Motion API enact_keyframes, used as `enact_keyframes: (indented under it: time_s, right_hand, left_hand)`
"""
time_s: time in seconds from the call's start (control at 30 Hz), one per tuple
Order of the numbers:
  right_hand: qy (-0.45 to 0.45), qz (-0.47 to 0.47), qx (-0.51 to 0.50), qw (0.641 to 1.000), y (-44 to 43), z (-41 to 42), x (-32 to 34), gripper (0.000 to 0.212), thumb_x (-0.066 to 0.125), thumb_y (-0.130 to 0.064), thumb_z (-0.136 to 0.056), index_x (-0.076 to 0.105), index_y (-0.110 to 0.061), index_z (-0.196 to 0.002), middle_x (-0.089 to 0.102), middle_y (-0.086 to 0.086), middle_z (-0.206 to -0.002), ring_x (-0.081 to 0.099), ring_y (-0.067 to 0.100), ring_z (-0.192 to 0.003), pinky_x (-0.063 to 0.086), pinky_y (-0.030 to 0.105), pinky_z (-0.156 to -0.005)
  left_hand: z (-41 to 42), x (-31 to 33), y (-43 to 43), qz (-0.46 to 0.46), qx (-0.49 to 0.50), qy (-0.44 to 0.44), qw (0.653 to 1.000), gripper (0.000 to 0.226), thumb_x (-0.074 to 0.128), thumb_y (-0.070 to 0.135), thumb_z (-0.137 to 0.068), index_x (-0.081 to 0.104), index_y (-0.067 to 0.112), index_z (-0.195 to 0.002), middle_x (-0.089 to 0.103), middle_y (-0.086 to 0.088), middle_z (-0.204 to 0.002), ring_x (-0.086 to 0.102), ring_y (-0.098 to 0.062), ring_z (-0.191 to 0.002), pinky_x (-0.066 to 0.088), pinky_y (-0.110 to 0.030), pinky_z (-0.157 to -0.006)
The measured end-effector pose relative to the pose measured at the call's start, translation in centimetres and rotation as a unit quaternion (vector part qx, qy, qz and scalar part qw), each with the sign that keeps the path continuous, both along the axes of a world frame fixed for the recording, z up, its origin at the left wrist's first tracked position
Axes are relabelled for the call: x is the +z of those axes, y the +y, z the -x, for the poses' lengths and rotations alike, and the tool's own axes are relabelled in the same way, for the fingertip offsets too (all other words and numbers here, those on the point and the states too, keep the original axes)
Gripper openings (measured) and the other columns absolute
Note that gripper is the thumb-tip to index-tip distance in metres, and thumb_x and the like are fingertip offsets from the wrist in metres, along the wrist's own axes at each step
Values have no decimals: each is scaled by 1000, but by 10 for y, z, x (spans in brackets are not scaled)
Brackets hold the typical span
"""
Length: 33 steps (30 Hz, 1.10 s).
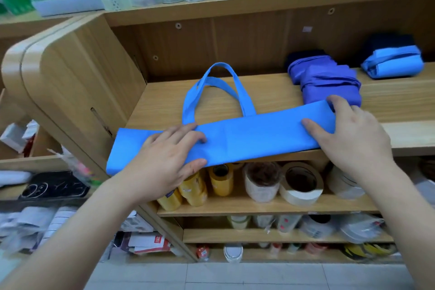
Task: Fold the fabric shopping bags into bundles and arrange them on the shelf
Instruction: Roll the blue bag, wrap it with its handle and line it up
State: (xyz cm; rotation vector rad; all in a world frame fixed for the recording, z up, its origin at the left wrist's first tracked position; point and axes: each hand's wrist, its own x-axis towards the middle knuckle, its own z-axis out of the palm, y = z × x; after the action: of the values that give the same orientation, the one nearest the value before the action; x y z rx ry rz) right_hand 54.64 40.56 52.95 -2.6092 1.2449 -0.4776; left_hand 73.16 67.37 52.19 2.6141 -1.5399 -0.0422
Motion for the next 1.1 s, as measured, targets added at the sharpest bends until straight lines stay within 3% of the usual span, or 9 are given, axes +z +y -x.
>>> enact_keyframes:
  time_s: [0.1,0.23,0.33,0.47,0.57,0.67,0.83,0.97,1.1]
  right_hand:
    - [-103,-106,30,989,2,-2,8,70,69,-45,-86,38,-19,-143,52,7,-137,48,32,-124,40,38,-89]
    - [-243,-104,160,951,8,-7,23,62,76,-18,-83,49,-23,-139,53,-8,-116,47,5,-108,36,23,-91]
    - [-269,-100,302,909,8,-13,50,42,79,-6,-79,64,-26,-114,66,-3,-105,59,8,-95,48,22,-84]
    - [-196,-68,422,882,14,-27,92,37,82,-3,-73,69,-34,-90,65,-2,-88,62,11,-83,48,22,-72]
    - [-184,-46,445,875,17,-44,107,33,84,-6,-72,72,-30,-92,63,-6,-87,62,10,-84,49,23,-72]
    - [-212,-41,427,878,18,-64,106,33,86,-12,-70,72,-28,-95,59,-9,-88,60,8,-82,48,21,-73]
    - [-295,116,327,890,29,-85,80,77,83,-27,-71,48,-26,-139,41,10,-123,43,20,-112,45,40,-96]
    - [-197,74,383,899,36,-89,36,81,87,-32,-63,51,-26,-136,40,11,-123,44,29,-108,41,43,-99]
    - [-108,4,397,911,30,-103,-2,51,82,-34,-72,65,-30,-120,42,3,-120,41,24,-109,41,48,-99]
  left_hand:
    - [7,1,1,-3,13,-30,999,58,15,76,-80,36,44,-124,32,14,-153,29,-13,-139,36,-43,-100]
    - [16,15,-5,0,-16,-148,989,49,37,68,-85,48,34,-120,47,1,-140,47,-26,-124,48,-43,-82]
    - [24,39,-17,110,-83,-204,969,69,60,51,-83,45,16,-140,38,-10,-152,39,-32,-136,43,-47,-103]
    - [20,78,-47,56,-60,-84,993,93,57,60,-79,21,20,-154,25,0,-161,18,-15,-149,12,-41,-122]
    - [12,71,-59,22,-80,232,969,44,73,33,-86,61,26,-127,68,11,-121,62,-6,-113,46,-32,-102]
    - [8,50,-59,118,-18,412,903,17,71,12,-88,72,19,-104,75,11,-102,70,-6,-96,56,-25,-85]
    - [-8,39,-71,287,106,478,823,20,71,-3,-83,73,13,-95,76,3,-93,73,-13,-87,59,-26,-76]
    - [-26,33,-80,384,152,466,783,18,70,-2,-84,72,8,-98,75,-2,-98,73,-19,-91,59,-33,-82]
    - [-41,29,-82,265,150,353,885,30,77,6,-81,71,13,-110,74,2,-106,70,-13,-96,56,-32,-87]
